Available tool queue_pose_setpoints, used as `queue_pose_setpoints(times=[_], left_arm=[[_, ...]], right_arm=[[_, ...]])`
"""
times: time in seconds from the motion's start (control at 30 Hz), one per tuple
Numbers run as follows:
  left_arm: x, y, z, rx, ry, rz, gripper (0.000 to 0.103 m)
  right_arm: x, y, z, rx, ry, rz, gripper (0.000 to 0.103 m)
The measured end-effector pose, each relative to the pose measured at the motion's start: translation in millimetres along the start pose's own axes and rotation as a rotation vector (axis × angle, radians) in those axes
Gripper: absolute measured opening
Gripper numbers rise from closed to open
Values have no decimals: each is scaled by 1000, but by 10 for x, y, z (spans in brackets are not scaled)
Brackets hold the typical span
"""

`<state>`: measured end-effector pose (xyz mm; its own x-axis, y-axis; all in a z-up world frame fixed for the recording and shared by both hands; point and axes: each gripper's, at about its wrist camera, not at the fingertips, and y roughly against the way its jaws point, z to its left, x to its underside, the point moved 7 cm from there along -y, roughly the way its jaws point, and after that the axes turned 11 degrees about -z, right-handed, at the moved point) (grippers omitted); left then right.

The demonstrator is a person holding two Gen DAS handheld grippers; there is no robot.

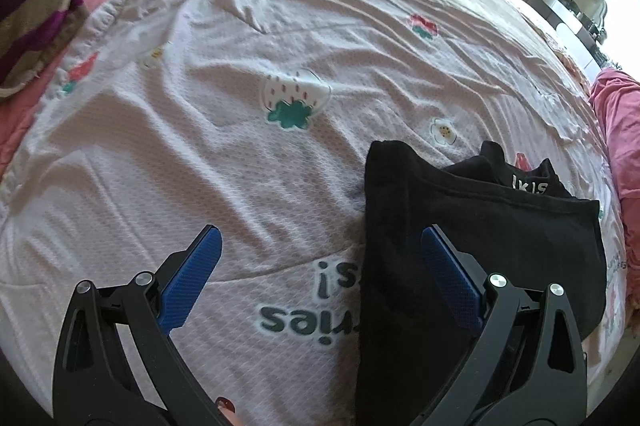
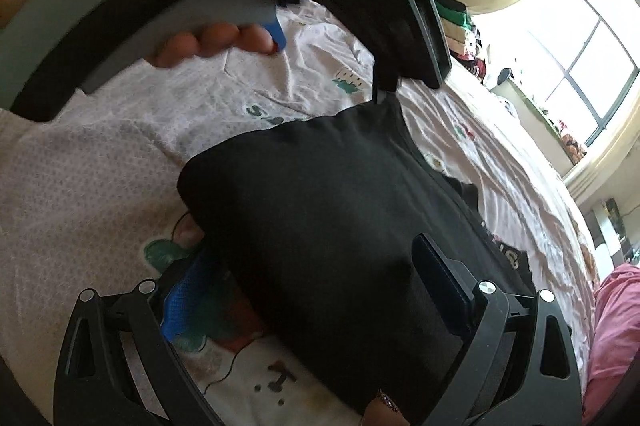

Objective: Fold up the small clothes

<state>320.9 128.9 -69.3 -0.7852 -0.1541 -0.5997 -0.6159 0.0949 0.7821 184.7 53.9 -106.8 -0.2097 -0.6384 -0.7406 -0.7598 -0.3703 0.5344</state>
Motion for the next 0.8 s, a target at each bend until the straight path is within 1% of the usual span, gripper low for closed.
queue_pose_setpoints(times=[0.07, 0.1, 0.17, 0.2, 0.23, 0.27, 0.33, 0.37, 0.43, 0.53, 0.6, 0.7, 0.8], left_arm=[[-6, -61, -32, 10, 6, 15, 93], [-9, -95, -58, 17, 8, 25, 93], [-14, -148, -109, 38, 8, 44, 93], [-15, -165, -123, 44, 8, 50, 93], [-17, -177, -137, 47, 6, 54, 93], [-22, -189, -155, 53, 5, 58, 93], [-26, -202, -175, 70, 12, 66, 93], [-26, -208, -181, 81, 19, 70, 93], [-18, -228, -186, 102, 33, 83, 93], [1, -258, -168, 110, 51, 98, 93], [18, -273, -166, 125, 64, 110, 93], [51, -290, -191, 162, 83, 130, 93], [70, -306, -216, 179, 92, 140, 93]], right_arm=[[-25, 16, -26, -3, -1, -16, 84], [-31, 22, -33, -11, -7, -20, 74], [-41, 43, -68, -28, -32, -30, 58], [-45, 54, -80, -38, -39, -35, 53], [-46, 71, -96, -46, -50, -40, 44], [-47, 92, -121, -48, -63, -49, 40], [-53, 127, -166, -46, -87, -65, 23], [-53, 144, -201, -48, -108, -75, 18], [-44, 162, -261, -73, -165, -86, 16], [-15, 180, -376, -108, -266, -96, 13], [-7, 206, -438, -119, -314, -109, 11], [6, 236, -494, -125, -363, -122, 9], [-37, 244, -491, -126, -382, -130, 9]])
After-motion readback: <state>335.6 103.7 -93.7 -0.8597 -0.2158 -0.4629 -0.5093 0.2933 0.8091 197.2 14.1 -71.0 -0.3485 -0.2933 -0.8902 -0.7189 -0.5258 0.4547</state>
